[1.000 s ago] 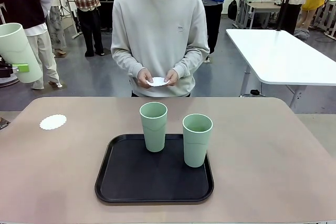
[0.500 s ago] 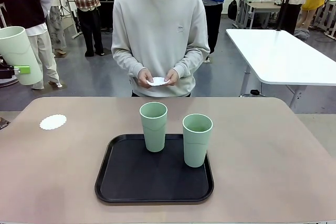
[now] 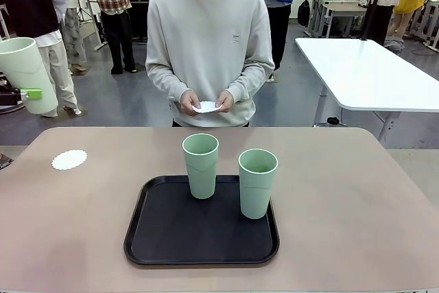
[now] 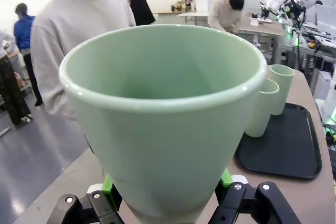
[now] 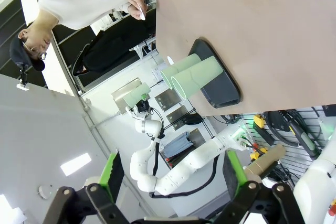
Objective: Place coasters on the table and set cups on them.
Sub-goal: Pick up one Reusable plastic cup and place it on a coaster set by the human.
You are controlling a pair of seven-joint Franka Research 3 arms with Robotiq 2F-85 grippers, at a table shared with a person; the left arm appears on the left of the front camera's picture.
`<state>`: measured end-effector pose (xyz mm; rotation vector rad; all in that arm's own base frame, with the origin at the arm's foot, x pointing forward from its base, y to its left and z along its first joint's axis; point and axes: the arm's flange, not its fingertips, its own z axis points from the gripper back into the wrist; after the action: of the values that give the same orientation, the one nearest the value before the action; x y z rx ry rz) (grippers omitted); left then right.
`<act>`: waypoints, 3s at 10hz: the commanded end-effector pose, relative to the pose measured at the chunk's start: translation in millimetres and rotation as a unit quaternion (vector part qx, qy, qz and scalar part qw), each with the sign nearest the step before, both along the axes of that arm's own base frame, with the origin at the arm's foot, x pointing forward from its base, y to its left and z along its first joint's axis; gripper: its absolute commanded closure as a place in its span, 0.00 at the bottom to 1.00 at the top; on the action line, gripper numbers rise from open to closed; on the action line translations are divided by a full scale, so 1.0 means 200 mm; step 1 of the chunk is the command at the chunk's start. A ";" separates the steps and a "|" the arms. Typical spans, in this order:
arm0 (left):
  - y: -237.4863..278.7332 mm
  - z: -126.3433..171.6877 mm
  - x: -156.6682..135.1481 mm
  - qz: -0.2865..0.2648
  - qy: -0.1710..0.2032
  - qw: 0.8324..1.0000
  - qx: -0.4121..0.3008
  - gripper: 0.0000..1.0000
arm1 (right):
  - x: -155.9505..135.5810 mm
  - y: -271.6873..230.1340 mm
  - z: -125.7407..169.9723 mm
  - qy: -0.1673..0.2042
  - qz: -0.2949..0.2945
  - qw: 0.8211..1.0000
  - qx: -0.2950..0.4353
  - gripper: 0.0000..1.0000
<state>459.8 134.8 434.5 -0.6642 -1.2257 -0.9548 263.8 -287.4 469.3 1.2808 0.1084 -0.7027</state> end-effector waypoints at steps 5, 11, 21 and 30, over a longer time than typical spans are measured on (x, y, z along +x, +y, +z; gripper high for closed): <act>0.18 -0.35 0.36 -0.055 0.041 0.998 -0.001 0.17 | 0.00 0.00 0.00 -0.003 -0.005 1.000 -0.002 0.00; 0.15 -0.72 0.37 -0.100 0.032 0.994 0.009 0.17 | 0.00 0.00 0.00 -0.003 -0.005 1.000 -0.002 0.00; 0.14 -0.75 0.37 -0.085 0.041 0.996 0.003 0.17 | 0.00 0.00 0.00 -0.003 -0.005 1.000 -0.002 0.00; 0.25 -0.88 0.48 -0.116 0.026 0.993 0.007 0.17 | 0.00 0.00 0.00 -0.003 -0.005 1.000 -0.002 0.00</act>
<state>554.4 181.0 258.0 -0.8103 -1.1040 -1.1012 263.7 -287.5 469.3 1.2808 0.1081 -0.7031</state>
